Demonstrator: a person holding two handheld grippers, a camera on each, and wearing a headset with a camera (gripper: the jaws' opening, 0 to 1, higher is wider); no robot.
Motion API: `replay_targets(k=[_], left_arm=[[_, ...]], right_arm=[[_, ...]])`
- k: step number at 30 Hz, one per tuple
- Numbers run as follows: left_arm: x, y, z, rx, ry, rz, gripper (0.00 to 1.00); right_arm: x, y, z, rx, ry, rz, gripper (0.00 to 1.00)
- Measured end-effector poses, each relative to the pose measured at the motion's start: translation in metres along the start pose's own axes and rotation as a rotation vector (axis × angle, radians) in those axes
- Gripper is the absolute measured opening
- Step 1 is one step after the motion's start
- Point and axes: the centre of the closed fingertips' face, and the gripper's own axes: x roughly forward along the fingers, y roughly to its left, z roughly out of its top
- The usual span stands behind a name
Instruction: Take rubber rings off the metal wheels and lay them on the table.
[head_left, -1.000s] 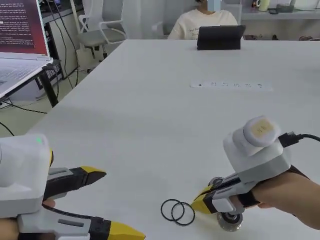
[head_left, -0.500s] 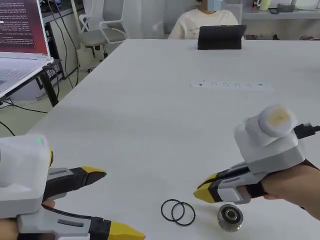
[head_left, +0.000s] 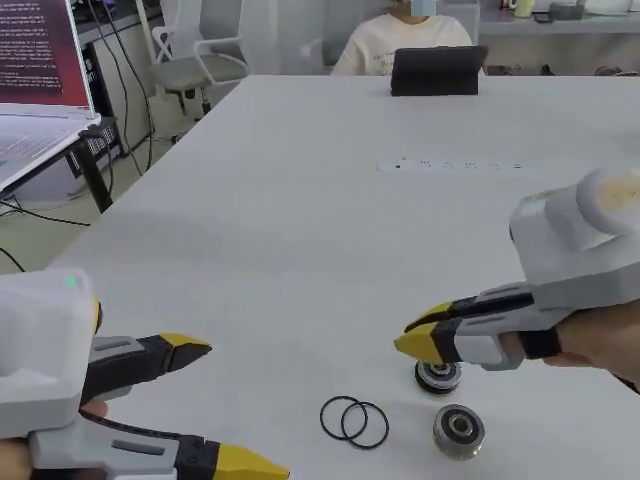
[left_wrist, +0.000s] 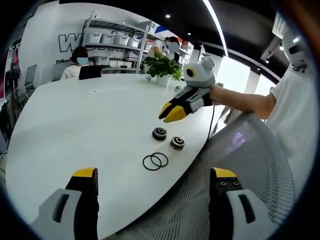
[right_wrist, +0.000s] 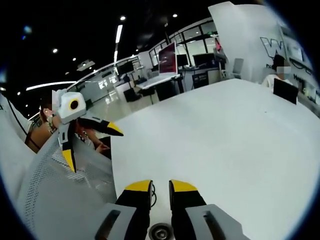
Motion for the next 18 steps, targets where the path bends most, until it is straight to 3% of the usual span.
replay_targets(k=[5, 10, 14, 16, 18], left_arm=[[0.0, -0.001, 0.0, 0.008, 0.002, -0.005, 0.9], [0.001, -0.002, 0.0, 0.014, 0.006, -0.009, 0.92], [0.0, -0.006, 0.011, 0.133, -0.023, -0.03, 0.9], [0.0, -0.008, 0.011, 0.19, -0.01, -0.041, 0.91], [0.0, -0.007, 0.014, 0.208, -0.015, -0.04, 0.91]], right_arm=[[-0.012, -0.005, 0.01, 0.008, -0.054, -0.017, 0.11], [-0.021, -0.011, 0.011, 0.017, -0.075, -0.033, 0.12], [-0.03, -0.02, 0.013, 0.03, -0.101, -0.058, 0.12], [-0.034, -0.025, 0.014, 0.039, -0.12, -0.068, 0.13], [-0.038, -0.031, 0.014, 0.051, -0.142, -0.081, 0.13]])
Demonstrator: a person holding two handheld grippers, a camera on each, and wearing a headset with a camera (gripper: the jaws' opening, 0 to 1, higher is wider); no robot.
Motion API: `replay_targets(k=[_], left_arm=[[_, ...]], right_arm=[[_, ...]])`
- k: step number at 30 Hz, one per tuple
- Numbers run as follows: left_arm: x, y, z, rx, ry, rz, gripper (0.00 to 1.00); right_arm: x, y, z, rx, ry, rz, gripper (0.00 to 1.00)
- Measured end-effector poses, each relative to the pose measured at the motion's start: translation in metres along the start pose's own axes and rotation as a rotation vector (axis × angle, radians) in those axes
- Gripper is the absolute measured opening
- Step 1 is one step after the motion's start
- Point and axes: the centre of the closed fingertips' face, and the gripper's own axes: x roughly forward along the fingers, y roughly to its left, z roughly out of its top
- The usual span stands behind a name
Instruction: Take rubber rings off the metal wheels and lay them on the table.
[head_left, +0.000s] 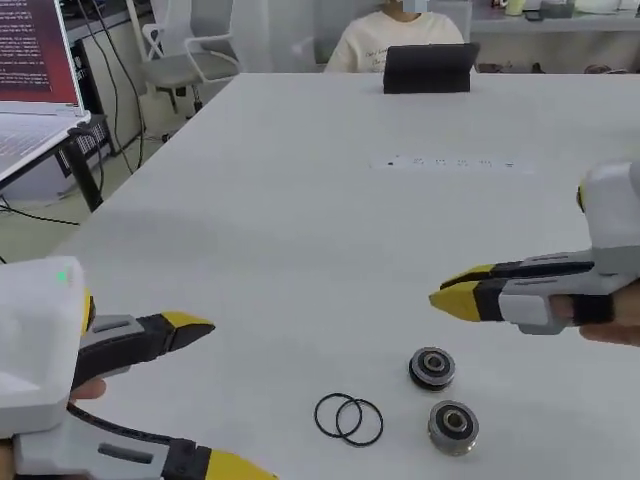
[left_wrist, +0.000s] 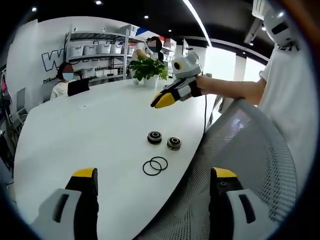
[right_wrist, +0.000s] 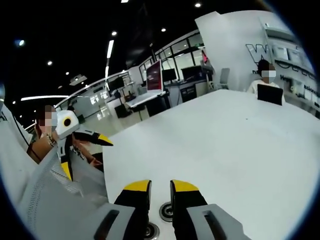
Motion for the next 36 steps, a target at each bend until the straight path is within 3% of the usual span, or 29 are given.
replay_targets(k=[4, 11, 17, 24, 29, 32, 36], left_arm=[[-0.002, 0.006, 0.015, 0.004, -0.035, -0.002, 0.88], [-0.006, 0.023, 0.051, 0.053, -0.108, 0.013, 0.86], [0.001, 0.032, 0.077, 0.097, -0.146, 0.007, 0.85], [0.026, 0.035, 0.103, 0.16, -0.157, -0.029, 0.81], [0.048, 0.031, 0.127, 0.227, -0.185, -0.068, 0.78], [0.058, 0.031, 0.138, 0.252, -0.199, -0.077, 0.75], [0.07, 0.031, 0.15, 0.263, -0.235, -0.083, 0.72]], right_arm=[[-0.003, -0.011, -0.007, 0.013, -0.004, -0.021, 0.14], [-0.008, -0.028, -0.022, 0.038, 0.013, -0.041, 0.18], [-0.009, -0.036, -0.035, 0.039, 0.042, -0.064, 0.19], [-0.004, -0.033, -0.053, -0.01, 0.105, -0.052, 0.2], [0.002, -0.027, -0.066, -0.057, 0.136, -0.02, 0.23], [0.003, -0.027, -0.078, -0.081, 0.175, -0.012, 0.24], [0.007, -0.026, -0.086, -0.087, 0.186, 0.0, 0.25]])
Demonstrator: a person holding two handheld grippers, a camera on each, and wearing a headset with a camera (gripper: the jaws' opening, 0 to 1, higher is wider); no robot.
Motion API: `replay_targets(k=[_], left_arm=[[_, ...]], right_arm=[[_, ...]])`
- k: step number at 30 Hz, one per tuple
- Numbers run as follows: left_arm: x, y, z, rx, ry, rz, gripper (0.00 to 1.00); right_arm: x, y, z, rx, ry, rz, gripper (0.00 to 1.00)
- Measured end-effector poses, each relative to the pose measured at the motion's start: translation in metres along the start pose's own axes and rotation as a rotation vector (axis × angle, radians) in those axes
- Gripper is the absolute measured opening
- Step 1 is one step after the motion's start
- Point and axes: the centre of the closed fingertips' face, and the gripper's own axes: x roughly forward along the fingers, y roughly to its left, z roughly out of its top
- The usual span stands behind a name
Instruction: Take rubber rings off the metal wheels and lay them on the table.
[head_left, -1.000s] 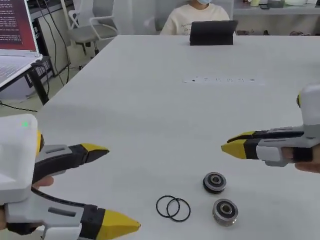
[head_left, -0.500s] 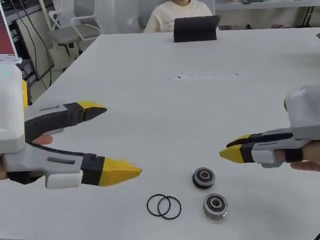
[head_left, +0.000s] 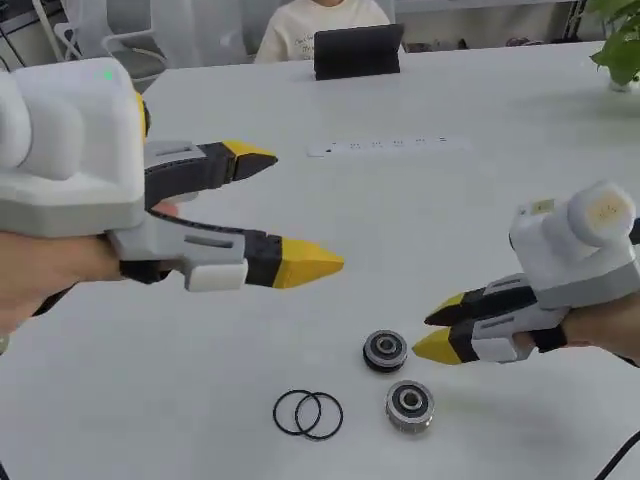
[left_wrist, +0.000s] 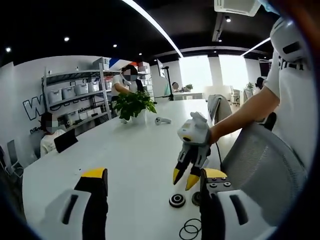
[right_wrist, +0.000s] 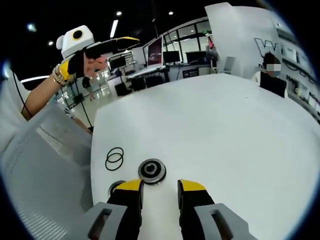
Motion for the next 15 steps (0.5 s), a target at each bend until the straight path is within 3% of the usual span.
replay_targets(k=[9, 15], left_arm=[[0.038, 0.0, -0.006, -0.051, -0.044, -0.021, 0.64], [0.06, -0.006, -0.028, -0.038, -0.023, 0.001, 0.55]], right_arm=[[0.014, 0.003, -0.013, -0.047, 0.036, 0.015, 0.26], [0.019, 0.003, -0.015, -0.073, 0.041, 0.016, 0.26]])
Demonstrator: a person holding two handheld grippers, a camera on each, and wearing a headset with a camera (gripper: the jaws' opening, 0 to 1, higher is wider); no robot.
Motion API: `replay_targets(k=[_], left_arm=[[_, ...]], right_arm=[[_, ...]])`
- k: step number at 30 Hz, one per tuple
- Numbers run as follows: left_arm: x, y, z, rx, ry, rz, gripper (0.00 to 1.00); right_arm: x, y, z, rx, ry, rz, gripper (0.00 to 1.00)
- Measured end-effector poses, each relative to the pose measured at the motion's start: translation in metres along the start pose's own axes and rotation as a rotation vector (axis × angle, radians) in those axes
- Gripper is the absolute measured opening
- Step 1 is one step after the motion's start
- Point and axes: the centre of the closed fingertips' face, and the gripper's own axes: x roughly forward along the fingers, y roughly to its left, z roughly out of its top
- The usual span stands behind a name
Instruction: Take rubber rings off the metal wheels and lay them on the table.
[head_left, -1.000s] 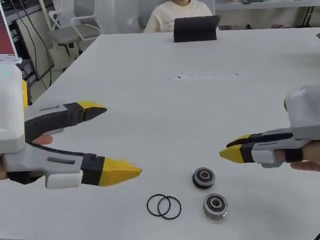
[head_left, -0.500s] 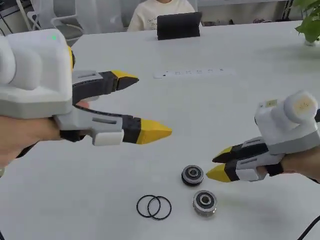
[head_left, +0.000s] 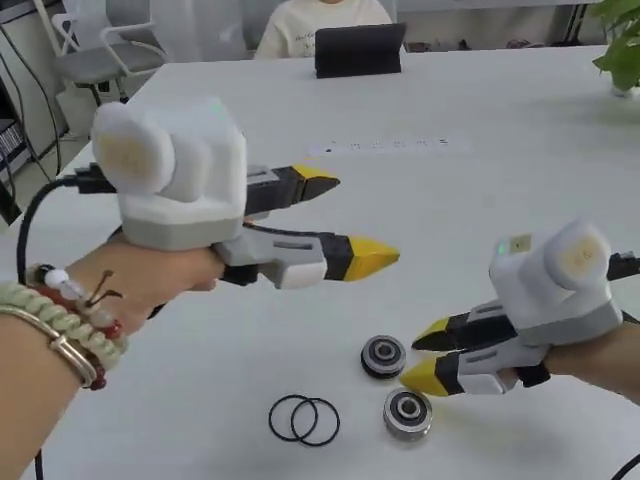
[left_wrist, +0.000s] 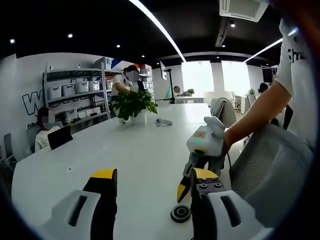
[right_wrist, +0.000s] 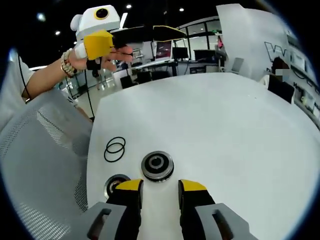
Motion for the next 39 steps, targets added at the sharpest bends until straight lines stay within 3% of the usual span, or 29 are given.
replay_targets(k=[2, 5, 8, 14, 17, 19, 24, 32, 39], left_arm=[[0.003, -0.004, -0.012, 0.027, 0.018, 0.009, 0.52], [0.006, -0.008, -0.032, 0.022, 0.041, 0.016, 0.49], [0.009, -0.015, -0.054, 0.032, 0.115, -0.016, 0.47], [0.017, -0.026, -0.07, 0.046, 0.147, -0.047, 0.37], [0.022, -0.035, -0.083, 0.077, 0.194, -0.07, 0.34], [0.025, -0.039, -0.087, 0.068, 0.202, -0.082, 0.33], [0.027, -0.048, -0.098, 0.055, 0.215, -0.115, 0.19], [0.031, -0.056, -0.111, 0.05, 0.251, -0.136, 0.17], [0.032, -0.055, -0.115, 0.018, 0.261, -0.128, 0.15]], right_arm=[[0.0, 0.0, 0.0, 0.0, 0.0, 0.0, 0.26], [0.0, -0.002, 0.003, 0.01, -0.021, 0.002, 0.27], [0.001, -0.001, 0.003, 0.015, -0.025, 0.004, 0.27], [0.002, 0.002, 0.004, 0.013, -0.023, 0.02, 0.28], [0.004, 0.004, 0.005, 0.001, -0.022, 0.026, 0.3], [0.005, 0.005, 0.006, -0.009, -0.021, 0.025, 0.3], [0.006, 0.004, 0.006, -0.02, -0.023, 0.021, 0.3], [0.007, 0.006, 0.007, -0.024, -0.024, 0.023, 0.29], [0.007, 0.006, 0.006, -0.029, -0.022, 0.024, 0.29]])
